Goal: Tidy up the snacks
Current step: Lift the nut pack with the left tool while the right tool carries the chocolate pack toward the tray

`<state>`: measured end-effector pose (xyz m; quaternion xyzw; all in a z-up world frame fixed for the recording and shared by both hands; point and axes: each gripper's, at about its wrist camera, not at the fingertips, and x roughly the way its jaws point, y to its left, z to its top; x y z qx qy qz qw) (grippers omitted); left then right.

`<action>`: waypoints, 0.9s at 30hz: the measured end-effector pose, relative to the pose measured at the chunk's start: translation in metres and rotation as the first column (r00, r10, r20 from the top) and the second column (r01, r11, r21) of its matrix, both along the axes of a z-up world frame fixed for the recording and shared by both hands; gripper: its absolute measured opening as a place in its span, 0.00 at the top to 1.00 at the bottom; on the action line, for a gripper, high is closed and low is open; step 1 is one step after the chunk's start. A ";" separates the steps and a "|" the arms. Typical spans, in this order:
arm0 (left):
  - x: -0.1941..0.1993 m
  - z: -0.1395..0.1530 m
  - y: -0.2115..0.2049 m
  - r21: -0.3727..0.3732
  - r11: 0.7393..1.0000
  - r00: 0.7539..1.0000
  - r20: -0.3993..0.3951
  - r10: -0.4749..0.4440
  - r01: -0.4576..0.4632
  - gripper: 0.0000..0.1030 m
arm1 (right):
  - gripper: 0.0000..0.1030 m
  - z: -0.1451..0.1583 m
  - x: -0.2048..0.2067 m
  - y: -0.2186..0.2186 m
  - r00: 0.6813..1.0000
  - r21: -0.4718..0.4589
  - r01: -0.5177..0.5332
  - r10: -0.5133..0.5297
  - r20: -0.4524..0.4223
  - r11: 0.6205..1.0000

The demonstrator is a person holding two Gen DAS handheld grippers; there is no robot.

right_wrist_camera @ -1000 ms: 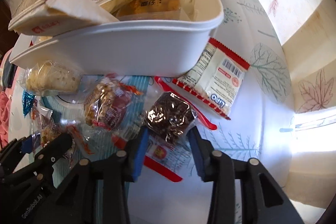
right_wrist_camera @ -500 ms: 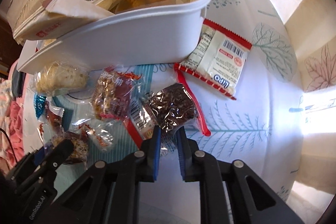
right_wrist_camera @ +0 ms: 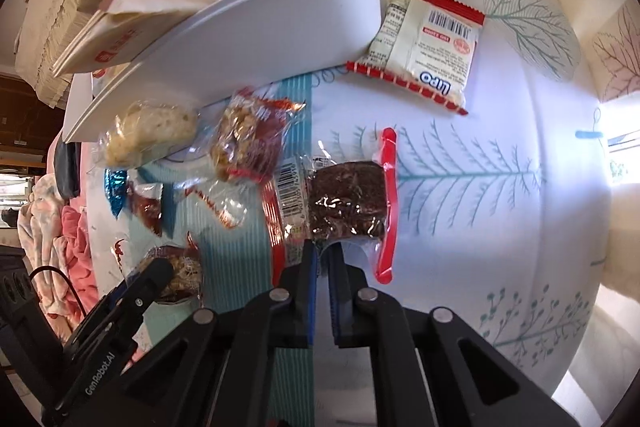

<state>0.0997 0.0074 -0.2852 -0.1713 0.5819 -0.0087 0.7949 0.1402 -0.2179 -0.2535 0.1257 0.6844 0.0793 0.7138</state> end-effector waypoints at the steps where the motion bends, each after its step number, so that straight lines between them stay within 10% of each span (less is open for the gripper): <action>1: -0.002 0.005 0.002 0.000 1.000 1.000 0.004 0.002 -0.002 0.70 | 0.95 0.002 -0.001 -0.001 1.000 0.004 0.000 0.000 -0.004 1.000; 27: 0.046 0.146 0.048 0.010 0.999 0.985 0.169 0.034 -0.037 0.70 | 0.95 0.104 0.003 0.061 0.981 0.150 -0.185 0.172 0.094 0.971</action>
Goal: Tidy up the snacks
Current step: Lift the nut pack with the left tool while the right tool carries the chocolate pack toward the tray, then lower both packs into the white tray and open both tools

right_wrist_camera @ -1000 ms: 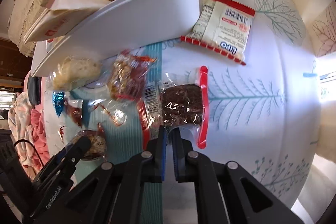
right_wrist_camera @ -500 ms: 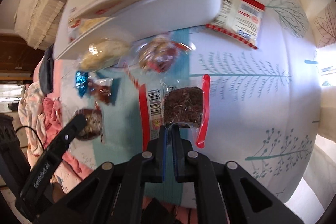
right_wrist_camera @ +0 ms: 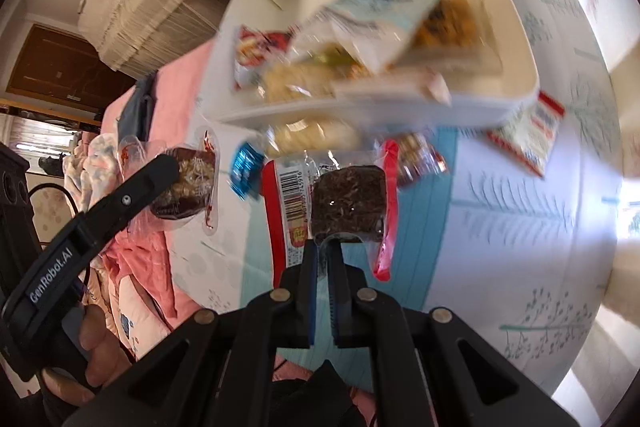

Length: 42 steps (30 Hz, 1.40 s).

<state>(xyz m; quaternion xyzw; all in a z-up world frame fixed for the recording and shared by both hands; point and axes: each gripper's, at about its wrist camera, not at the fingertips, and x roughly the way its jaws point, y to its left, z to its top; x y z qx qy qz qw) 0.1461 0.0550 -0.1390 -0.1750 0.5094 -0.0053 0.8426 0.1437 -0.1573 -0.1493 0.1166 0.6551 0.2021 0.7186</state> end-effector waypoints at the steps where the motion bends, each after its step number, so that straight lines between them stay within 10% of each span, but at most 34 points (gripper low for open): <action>1: 0.005 0.005 0.002 -0.001 1.000 1.000 0.009 -0.003 0.003 0.70 | 0.95 0.004 0.003 0.001 1.000 0.003 0.001 -0.001 0.011 1.000; 24: 0.120 -0.007 -0.008 0.013 0.992 0.991 -0.029 -0.129 0.129 0.60 | 0.92 0.007 0.097 0.004 0.978 -0.071 0.134 -0.120 0.173 0.989; 30: 0.122 -0.013 -0.006 0.012 0.994 0.993 -0.061 -0.105 0.106 0.44 | 0.64 0.002 0.097 -0.006 0.974 -0.067 0.183 -0.172 0.146 0.981; 42: 0.088 -0.003 -0.010 0.014 0.998 0.995 -0.078 -0.059 0.061 0.39 | 0.50 0.016 0.073 -0.021 0.967 -0.035 0.203 -0.195 0.163 0.979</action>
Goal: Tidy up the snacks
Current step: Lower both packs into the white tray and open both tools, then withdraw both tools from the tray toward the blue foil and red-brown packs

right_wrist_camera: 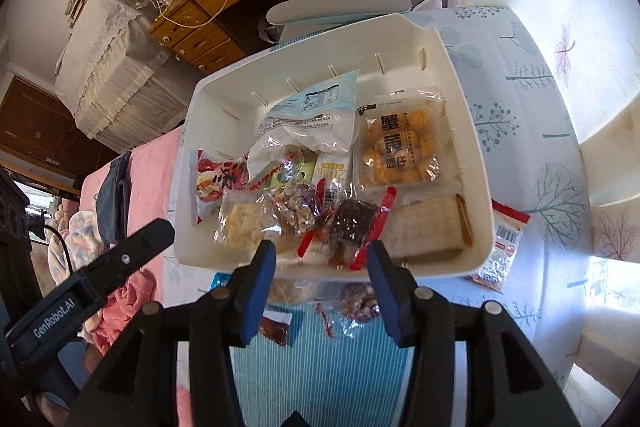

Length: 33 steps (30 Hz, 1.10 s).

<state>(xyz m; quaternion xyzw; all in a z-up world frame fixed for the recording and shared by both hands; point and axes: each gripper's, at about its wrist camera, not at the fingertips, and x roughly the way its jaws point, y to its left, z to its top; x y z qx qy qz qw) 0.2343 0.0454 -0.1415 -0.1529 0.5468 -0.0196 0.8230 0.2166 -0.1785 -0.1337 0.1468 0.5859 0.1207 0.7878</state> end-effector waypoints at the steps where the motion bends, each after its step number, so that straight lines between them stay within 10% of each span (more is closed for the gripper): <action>1: -0.004 0.001 0.000 0.000 1.000 1.000 0.002 0.004 -0.004 0.39 | 0.48 0.002 -0.002 -0.001 1.000 0.002 -0.001 0.001 0.002 1.000; 33: -0.131 -0.008 0.035 -0.003 0.984 0.983 -0.040 0.176 -0.177 0.32 | 0.41 -0.010 -0.084 0.033 0.978 -0.030 -0.206 0.204 -0.049 0.978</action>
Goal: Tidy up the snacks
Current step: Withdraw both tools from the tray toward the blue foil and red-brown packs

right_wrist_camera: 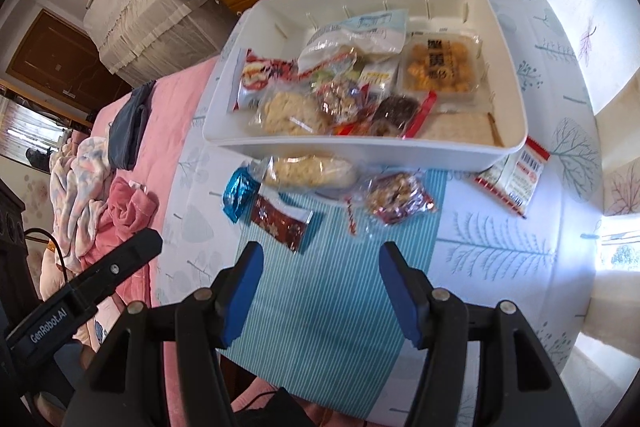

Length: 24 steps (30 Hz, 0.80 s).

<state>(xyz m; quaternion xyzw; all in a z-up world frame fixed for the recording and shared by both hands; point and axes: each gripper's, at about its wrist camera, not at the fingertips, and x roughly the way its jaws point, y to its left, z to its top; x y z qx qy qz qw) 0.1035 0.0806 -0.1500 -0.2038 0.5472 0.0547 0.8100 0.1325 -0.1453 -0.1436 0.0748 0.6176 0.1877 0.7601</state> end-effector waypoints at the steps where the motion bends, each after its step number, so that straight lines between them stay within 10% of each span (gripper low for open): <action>1: 0.001 -0.001 0.003 -0.001 1.000 1.000 -0.003 -0.008 0.008 0.32 | 0.41 -0.002 -0.001 0.003 1.000 -0.004 0.003 -0.003 -0.005 1.000; 11: 0.013 -0.012 0.048 -0.011 0.992 0.990 -0.048 -0.130 0.129 0.32 | 0.41 -0.024 -0.016 0.032 0.993 -0.055 0.108 -0.111 -0.051 0.993; 24: 0.055 -0.035 0.079 0.014 0.912 0.909 -0.100 -0.406 0.409 0.31 | 0.28 -0.047 -0.037 0.060 0.936 -0.086 0.351 -0.353 -0.002 0.932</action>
